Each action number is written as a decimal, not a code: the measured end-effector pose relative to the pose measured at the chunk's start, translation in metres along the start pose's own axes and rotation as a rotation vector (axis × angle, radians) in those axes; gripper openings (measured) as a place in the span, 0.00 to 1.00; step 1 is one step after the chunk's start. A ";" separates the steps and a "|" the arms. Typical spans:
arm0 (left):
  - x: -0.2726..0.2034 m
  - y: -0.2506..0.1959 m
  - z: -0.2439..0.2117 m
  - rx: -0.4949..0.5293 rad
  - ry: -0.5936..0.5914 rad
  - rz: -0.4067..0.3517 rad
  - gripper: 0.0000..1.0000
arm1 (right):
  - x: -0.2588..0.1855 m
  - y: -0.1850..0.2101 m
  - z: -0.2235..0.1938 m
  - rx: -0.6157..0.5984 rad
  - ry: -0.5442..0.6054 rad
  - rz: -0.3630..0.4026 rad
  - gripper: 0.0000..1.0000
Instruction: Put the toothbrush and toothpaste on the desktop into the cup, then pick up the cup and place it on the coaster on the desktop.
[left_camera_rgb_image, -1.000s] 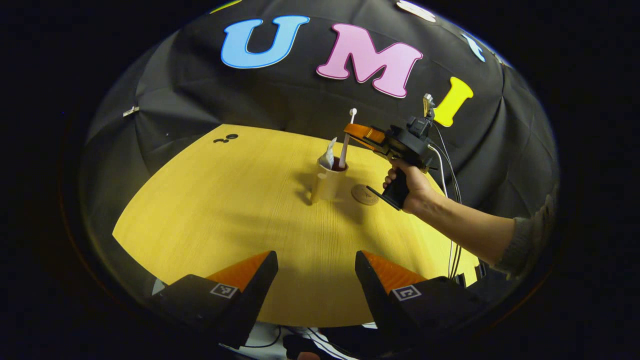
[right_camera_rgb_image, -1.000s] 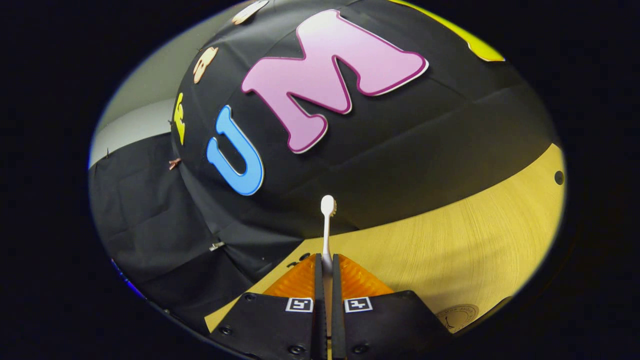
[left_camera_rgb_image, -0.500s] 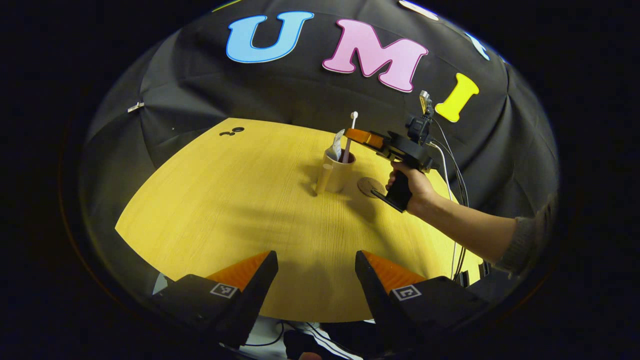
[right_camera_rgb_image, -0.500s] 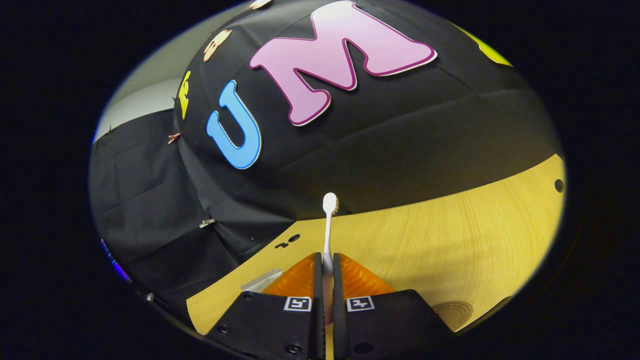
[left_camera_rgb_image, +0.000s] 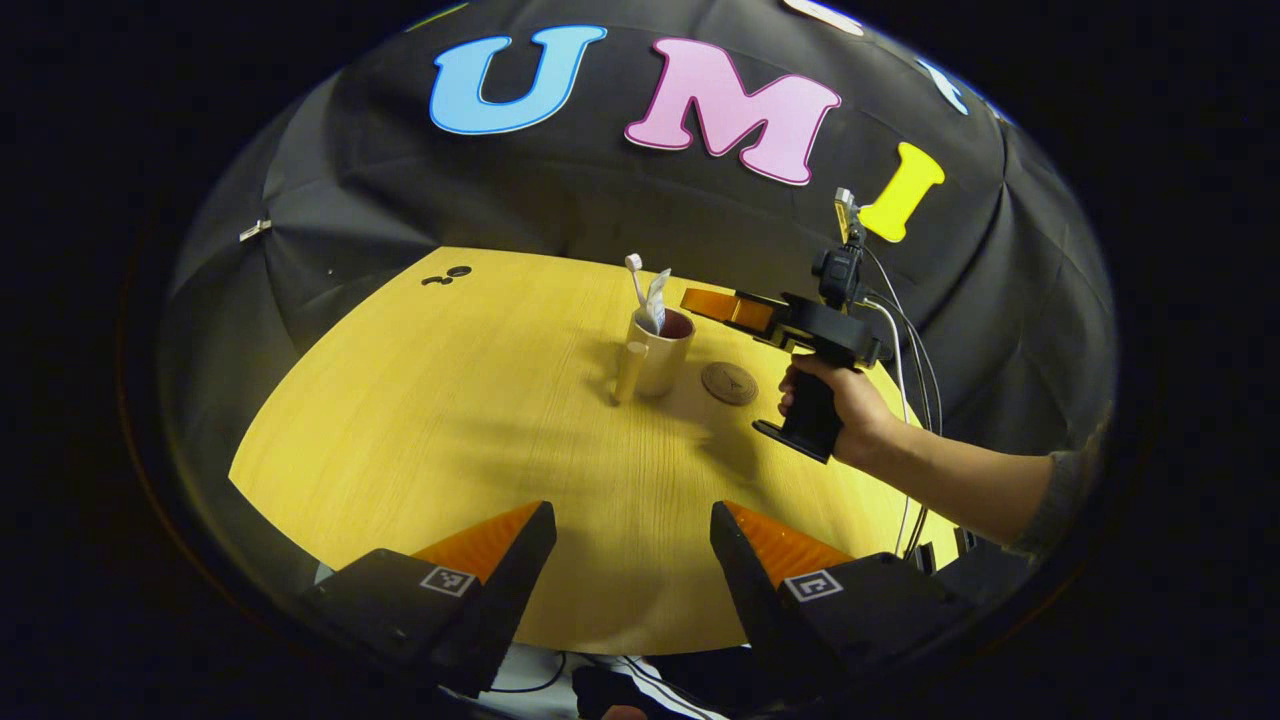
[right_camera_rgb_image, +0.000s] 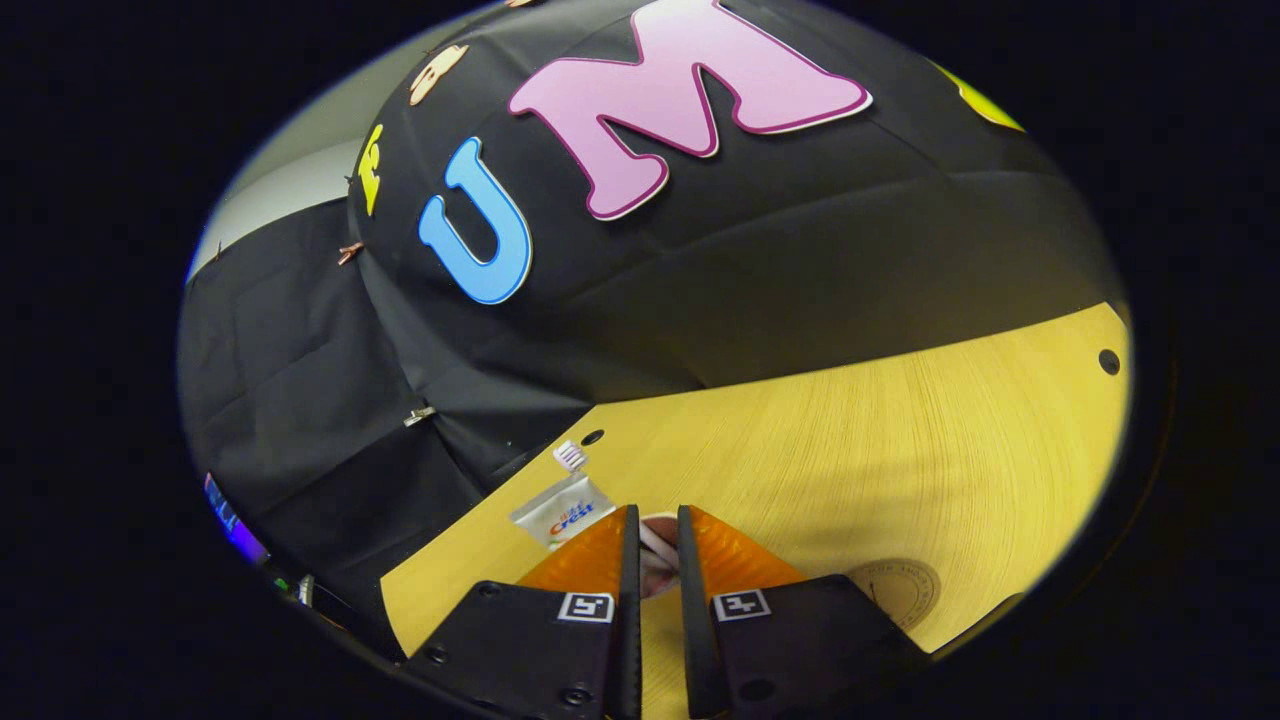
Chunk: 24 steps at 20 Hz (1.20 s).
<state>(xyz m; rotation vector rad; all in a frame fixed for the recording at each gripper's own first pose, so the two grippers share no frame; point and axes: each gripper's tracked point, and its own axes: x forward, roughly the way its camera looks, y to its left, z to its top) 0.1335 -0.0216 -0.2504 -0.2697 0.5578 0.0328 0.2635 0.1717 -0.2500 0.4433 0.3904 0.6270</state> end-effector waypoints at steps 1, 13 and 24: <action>0.002 -0.001 -0.001 -0.001 0.015 -0.011 0.96 | -0.006 0.003 -0.002 0.010 0.011 0.007 0.09; 0.075 0.005 0.043 0.123 0.100 -0.098 0.96 | -0.154 -0.019 -0.027 0.123 0.086 -0.103 0.55; 0.179 0.006 0.073 0.317 0.290 -0.123 0.95 | -0.292 -0.031 -0.064 0.140 0.121 -0.208 0.48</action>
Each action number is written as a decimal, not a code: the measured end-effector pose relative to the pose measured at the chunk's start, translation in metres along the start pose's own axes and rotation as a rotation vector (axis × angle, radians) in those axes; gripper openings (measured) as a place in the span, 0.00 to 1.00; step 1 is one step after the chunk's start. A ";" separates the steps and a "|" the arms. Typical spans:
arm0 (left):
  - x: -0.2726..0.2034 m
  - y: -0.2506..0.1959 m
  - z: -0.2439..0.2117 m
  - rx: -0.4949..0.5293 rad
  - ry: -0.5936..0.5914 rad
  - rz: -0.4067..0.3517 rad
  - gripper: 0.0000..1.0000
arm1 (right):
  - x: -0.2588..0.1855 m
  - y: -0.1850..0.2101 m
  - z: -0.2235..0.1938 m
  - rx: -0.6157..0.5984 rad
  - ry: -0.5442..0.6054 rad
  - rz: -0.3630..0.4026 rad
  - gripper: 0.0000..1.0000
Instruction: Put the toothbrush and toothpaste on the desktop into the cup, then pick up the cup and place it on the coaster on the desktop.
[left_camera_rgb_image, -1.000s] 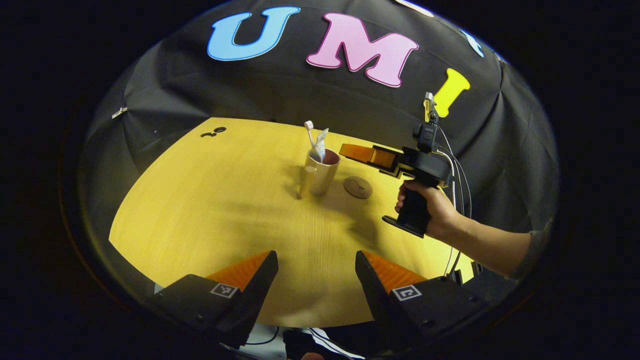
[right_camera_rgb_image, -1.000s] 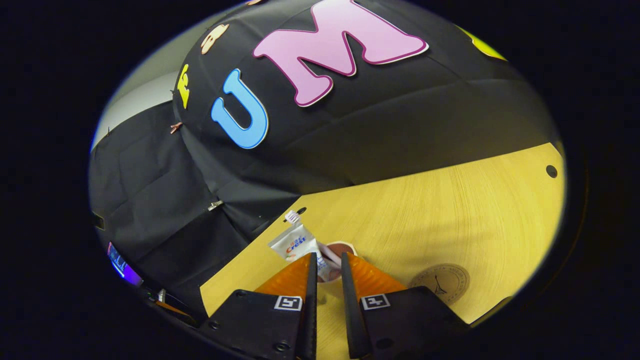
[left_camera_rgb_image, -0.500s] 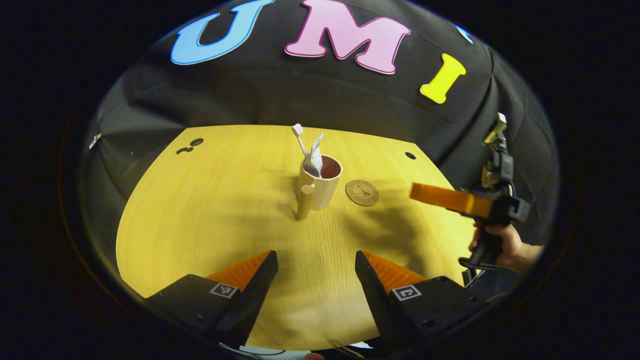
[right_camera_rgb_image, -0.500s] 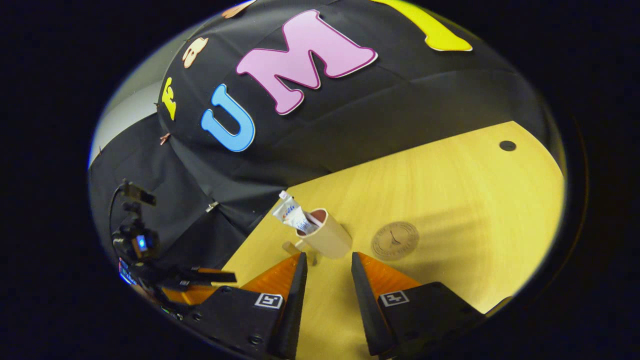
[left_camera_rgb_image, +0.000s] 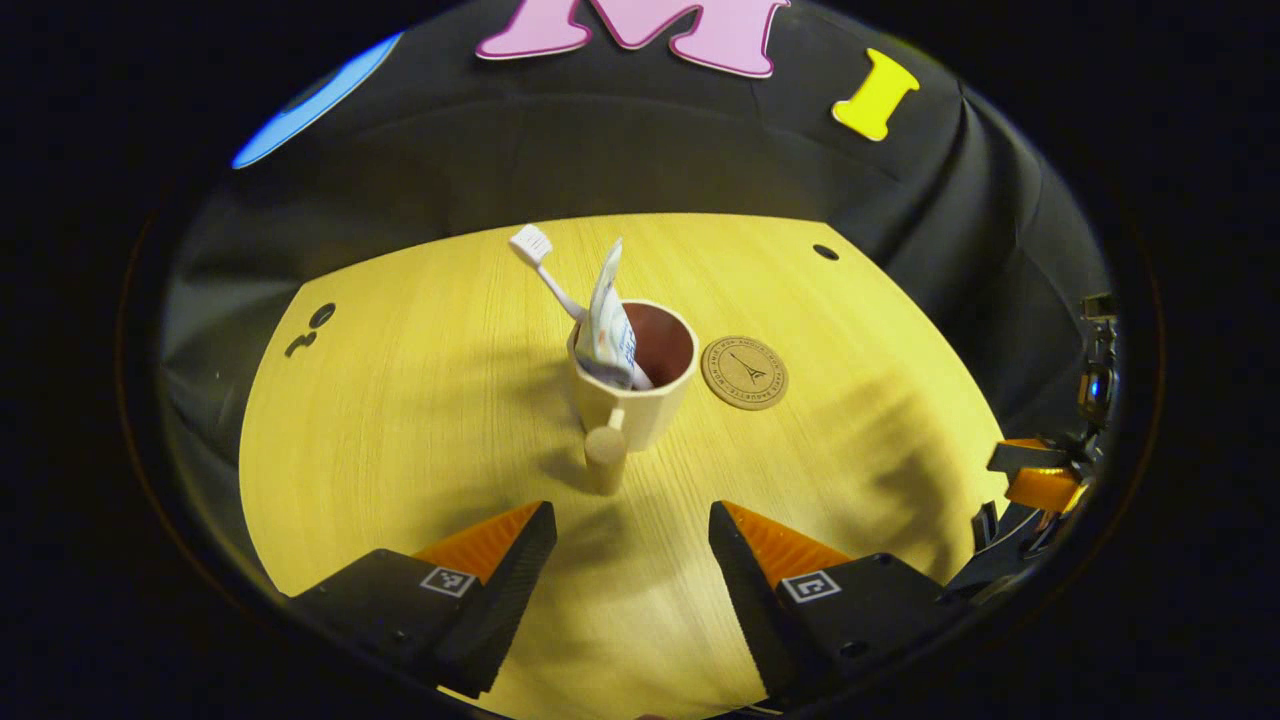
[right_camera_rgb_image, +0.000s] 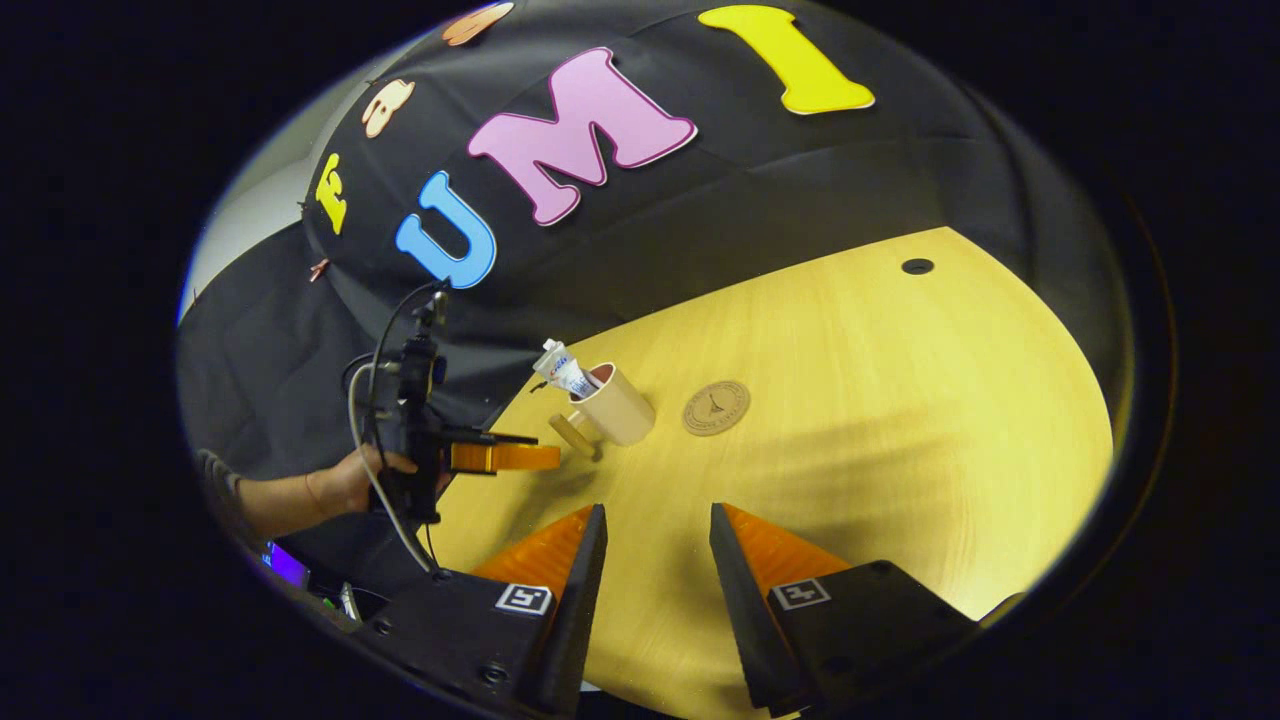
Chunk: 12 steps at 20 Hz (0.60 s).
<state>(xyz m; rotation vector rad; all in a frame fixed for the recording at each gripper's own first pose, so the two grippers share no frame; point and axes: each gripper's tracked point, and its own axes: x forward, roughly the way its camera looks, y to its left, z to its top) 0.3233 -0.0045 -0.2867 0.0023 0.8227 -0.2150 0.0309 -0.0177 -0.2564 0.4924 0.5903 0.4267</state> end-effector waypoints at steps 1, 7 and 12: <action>0.007 0.001 0.005 0.003 0.027 -0.010 0.95 | -0.007 -0.005 -0.003 -0.002 -0.001 -0.017 0.64; 0.045 0.021 0.019 0.076 0.168 0.031 0.86 | -0.038 -0.042 -0.009 0.051 -0.025 -0.097 0.64; 0.065 0.023 0.022 0.177 0.244 0.065 0.60 | -0.050 -0.065 -0.020 0.125 -0.016 -0.133 0.64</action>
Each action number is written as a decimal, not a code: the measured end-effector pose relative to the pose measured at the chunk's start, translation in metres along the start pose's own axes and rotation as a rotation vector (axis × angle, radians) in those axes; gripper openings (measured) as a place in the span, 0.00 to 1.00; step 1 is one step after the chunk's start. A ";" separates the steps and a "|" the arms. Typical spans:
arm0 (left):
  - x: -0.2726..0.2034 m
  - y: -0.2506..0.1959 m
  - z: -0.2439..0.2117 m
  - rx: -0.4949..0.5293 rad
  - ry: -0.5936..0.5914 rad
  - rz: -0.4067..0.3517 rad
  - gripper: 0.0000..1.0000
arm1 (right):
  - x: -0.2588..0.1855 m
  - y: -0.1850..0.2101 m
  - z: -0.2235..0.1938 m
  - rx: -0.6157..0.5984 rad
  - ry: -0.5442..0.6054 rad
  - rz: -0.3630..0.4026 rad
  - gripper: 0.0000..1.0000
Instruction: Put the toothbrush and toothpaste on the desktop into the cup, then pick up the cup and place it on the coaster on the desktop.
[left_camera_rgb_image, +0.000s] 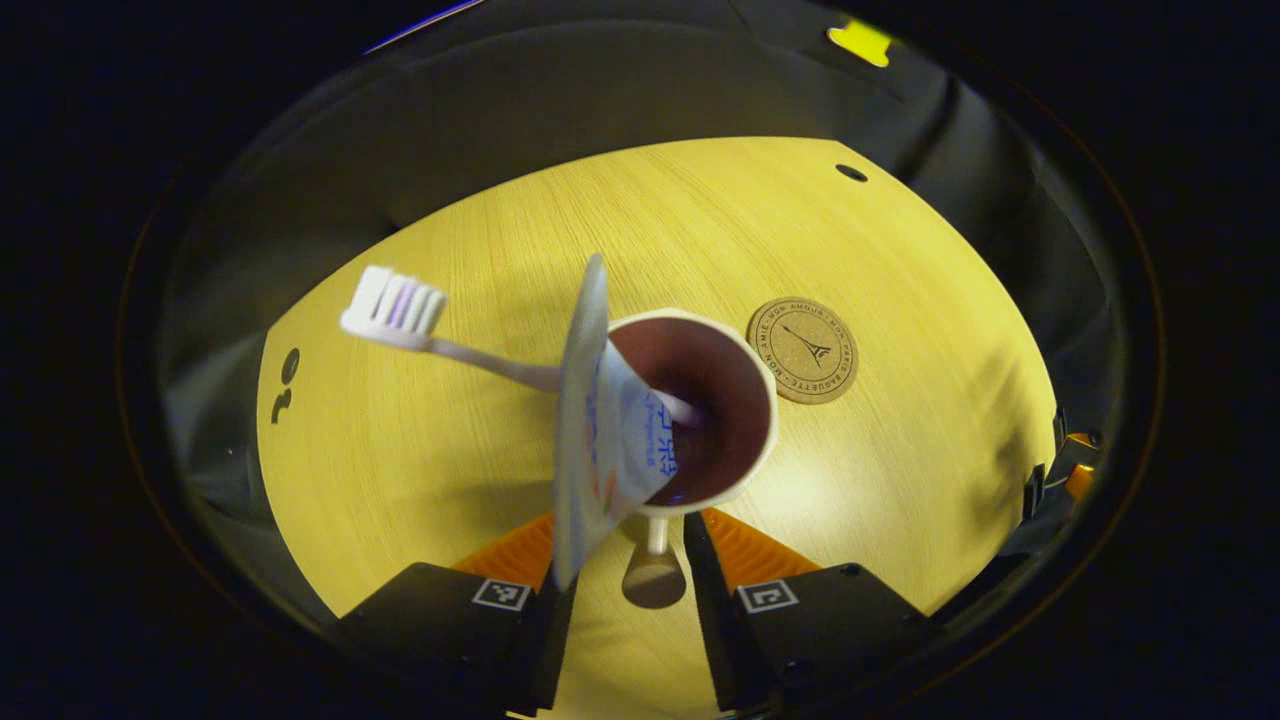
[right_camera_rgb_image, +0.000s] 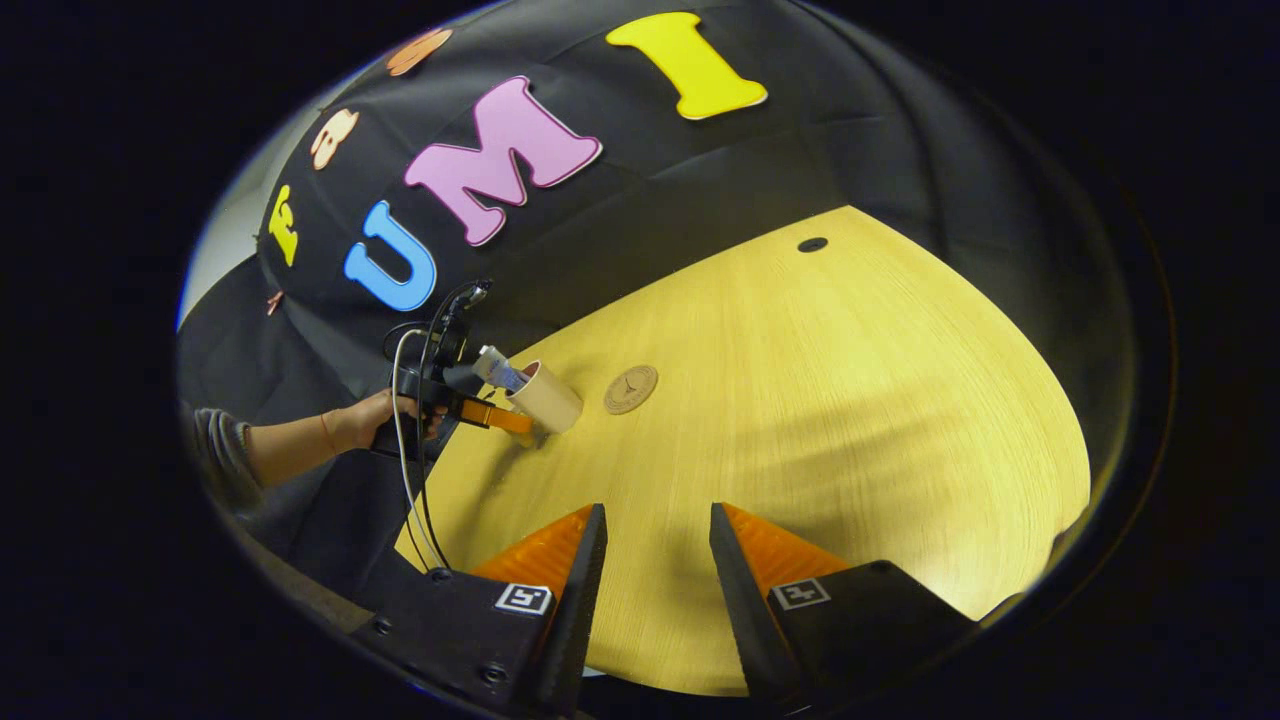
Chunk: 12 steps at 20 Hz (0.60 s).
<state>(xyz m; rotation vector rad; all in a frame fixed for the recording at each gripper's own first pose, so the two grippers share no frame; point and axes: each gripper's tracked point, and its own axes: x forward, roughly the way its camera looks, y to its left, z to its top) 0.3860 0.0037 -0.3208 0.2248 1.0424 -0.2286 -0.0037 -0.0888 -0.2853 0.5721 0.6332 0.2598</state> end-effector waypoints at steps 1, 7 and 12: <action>0.002 -0.001 0.001 0.009 0.017 -0.001 0.60 | -0.001 -0.001 -0.001 0.007 -0.001 0.002 0.64; 0.009 -0.009 0.001 0.023 0.063 -0.015 0.29 | -0.001 -0.007 0.005 0.018 -0.005 -0.005 0.65; 0.009 -0.009 0.002 -0.030 0.014 -0.020 0.26 | 0.001 -0.006 0.001 0.008 0.006 -0.002 0.65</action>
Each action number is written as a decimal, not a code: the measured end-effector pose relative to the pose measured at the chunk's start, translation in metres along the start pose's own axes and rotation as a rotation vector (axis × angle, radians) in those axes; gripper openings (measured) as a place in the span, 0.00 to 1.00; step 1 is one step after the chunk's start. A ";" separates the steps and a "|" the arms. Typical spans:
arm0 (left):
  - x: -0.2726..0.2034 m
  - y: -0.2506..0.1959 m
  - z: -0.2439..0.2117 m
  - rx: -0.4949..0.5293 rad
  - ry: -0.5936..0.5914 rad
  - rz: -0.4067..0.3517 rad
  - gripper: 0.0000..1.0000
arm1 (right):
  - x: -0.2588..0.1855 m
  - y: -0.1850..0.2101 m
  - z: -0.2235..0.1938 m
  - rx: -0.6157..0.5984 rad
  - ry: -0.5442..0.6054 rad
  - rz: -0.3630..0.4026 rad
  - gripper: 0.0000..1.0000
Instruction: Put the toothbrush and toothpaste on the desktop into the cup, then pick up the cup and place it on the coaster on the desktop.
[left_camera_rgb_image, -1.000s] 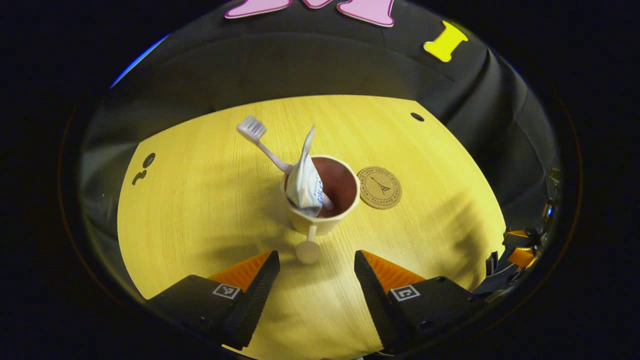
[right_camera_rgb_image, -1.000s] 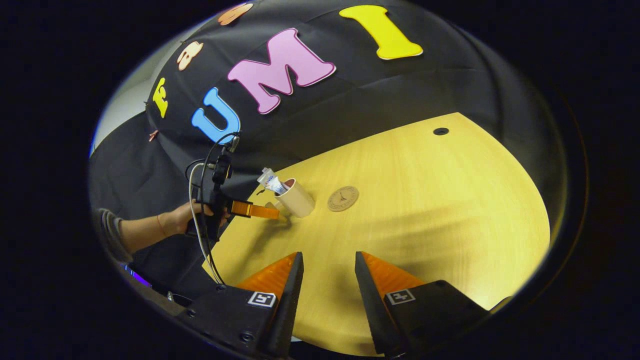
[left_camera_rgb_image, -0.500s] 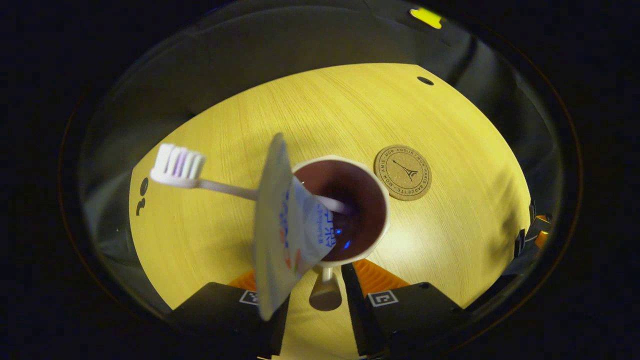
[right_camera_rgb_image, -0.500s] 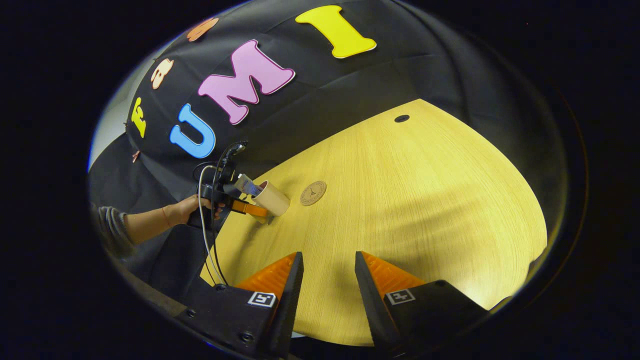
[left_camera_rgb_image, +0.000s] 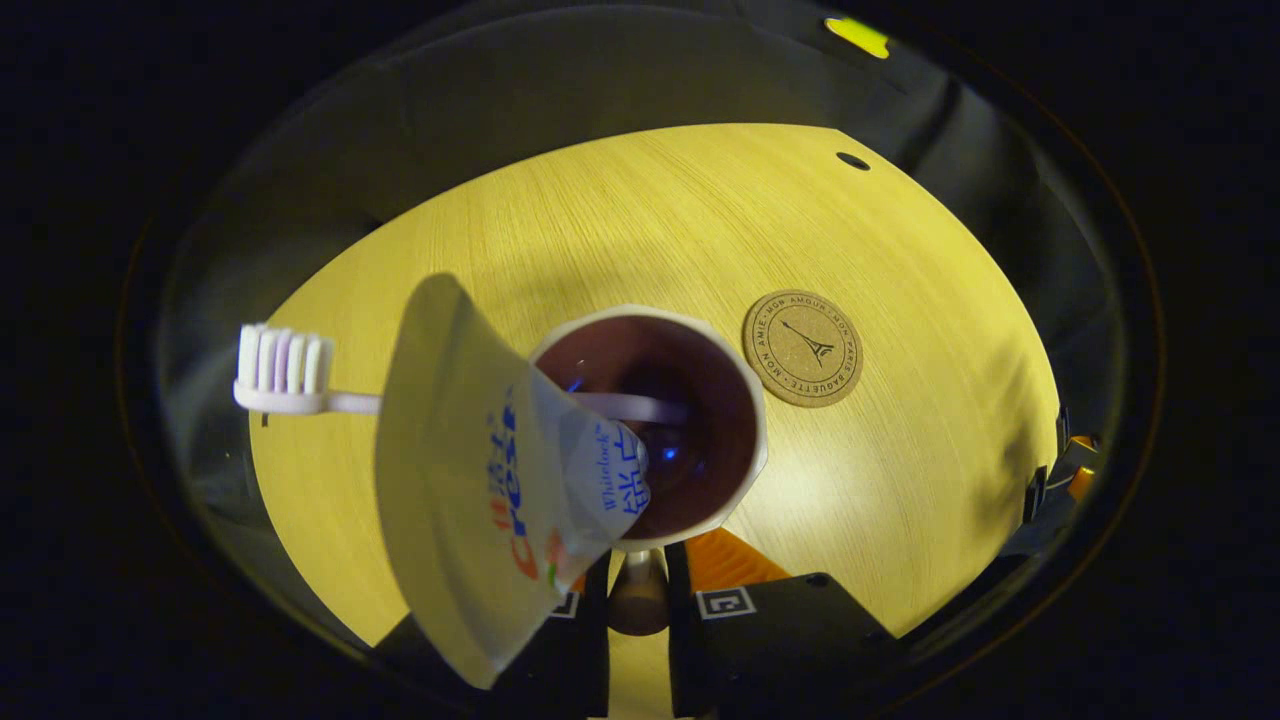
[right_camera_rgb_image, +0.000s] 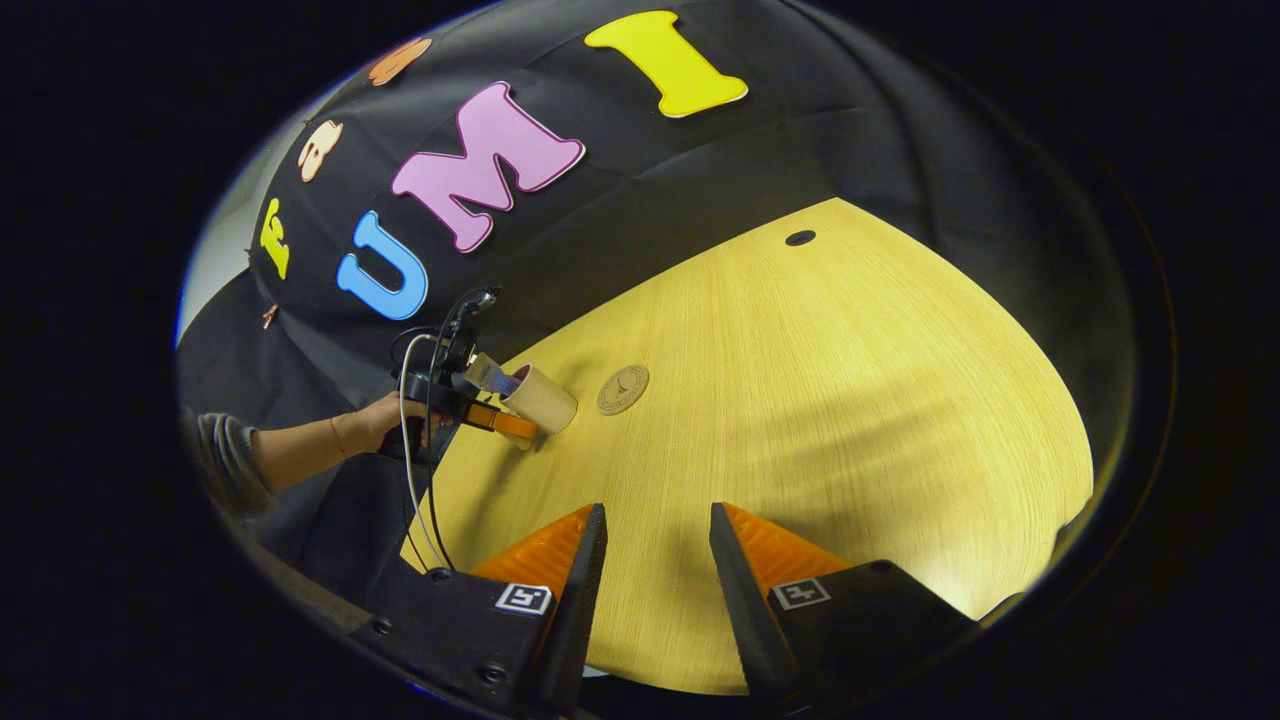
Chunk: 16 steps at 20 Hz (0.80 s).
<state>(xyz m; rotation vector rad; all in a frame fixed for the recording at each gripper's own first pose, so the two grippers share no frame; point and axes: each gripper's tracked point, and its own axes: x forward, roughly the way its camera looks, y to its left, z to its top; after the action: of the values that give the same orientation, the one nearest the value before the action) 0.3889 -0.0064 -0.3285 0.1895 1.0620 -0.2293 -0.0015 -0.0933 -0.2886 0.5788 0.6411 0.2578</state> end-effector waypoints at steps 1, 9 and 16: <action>-0.001 0.001 0.000 -0.004 -0.007 -0.002 0.27 | 0.001 -0.001 -0.001 0.001 0.003 0.000 0.65; -0.022 -0.017 0.025 0.064 -0.069 -0.015 0.26 | 0.000 -0.004 0.006 0.015 -0.018 -0.013 0.65; -0.019 -0.065 0.046 0.175 -0.061 -0.045 0.26 | -0.012 -0.015 0.004 0.038 -0.036 -0.039 0.65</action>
<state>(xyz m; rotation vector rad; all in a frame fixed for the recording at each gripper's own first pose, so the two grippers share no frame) 0.4009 -0.0788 -0.2923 0.3149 0.9861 -0.3668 -0.0074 -0.1117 -0.2884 0.6059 0.6228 0.1981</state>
